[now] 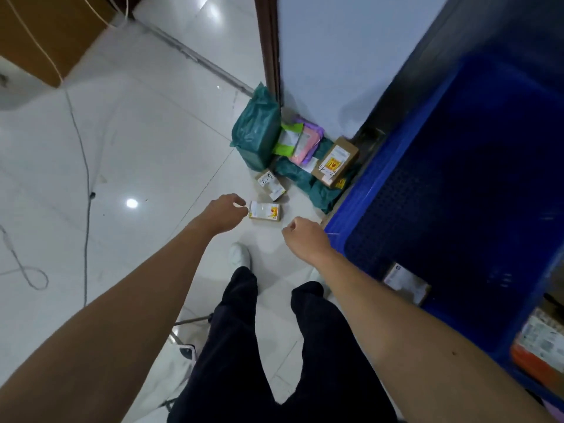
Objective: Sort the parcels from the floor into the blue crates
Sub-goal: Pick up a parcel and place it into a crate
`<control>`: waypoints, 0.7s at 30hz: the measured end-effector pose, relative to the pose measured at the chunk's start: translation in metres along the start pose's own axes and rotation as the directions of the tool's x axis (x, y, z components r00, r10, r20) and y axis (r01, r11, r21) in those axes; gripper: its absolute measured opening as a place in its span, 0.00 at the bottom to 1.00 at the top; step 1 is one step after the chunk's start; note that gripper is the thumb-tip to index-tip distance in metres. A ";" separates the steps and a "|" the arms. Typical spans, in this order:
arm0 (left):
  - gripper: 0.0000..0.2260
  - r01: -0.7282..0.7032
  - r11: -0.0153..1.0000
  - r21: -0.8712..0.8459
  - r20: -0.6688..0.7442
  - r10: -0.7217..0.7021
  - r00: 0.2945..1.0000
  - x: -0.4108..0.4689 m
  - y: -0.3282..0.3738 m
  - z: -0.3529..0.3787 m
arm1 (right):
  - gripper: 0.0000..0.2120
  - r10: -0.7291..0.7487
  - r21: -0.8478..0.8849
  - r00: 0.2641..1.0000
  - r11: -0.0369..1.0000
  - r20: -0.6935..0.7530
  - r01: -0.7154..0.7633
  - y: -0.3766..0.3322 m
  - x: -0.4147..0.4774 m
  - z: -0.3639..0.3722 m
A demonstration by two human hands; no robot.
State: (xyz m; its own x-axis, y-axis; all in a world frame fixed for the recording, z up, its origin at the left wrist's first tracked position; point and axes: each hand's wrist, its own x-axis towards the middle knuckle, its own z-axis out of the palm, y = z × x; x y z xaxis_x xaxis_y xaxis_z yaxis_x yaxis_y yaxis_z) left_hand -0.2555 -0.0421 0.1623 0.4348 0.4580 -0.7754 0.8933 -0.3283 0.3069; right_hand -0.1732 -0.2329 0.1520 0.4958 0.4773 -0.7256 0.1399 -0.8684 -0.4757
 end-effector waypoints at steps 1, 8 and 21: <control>0.15 0.007 1.000 -0.009 0.011 -0.007 1.000 0.020 -0.012 0.007 | 0.14 0.003 0.010 1.000 1.000 0.009 -0.003 -0.002 0.018 0.013; 0.16 0.062 0.995 -0.082 0.102 -0.053 0.993 0.170 -0.107 0.072 | 0.15 0.172 -0.026 0.981 0.985 0.089 -0.171 0.029 0.175 0.121; 0.06 0.156 0.944 -0.290 0.196 -0.101 0.975 0.415 -0.215 0.226 | 0.28 0.441 0.078 0.898 0.895 -0.014 -0.438 0.147 0.428 0.269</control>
State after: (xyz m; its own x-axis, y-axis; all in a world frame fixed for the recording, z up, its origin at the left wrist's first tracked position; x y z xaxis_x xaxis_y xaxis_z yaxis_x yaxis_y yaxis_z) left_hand -0.2925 0.0317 -0.3504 0.3112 0.3184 -0.8954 0.9444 0.0016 0.3288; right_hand -0.1705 -0.1203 -0.3621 0.5190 0.0437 -0.8537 -0.1586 -0.9764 -0.1465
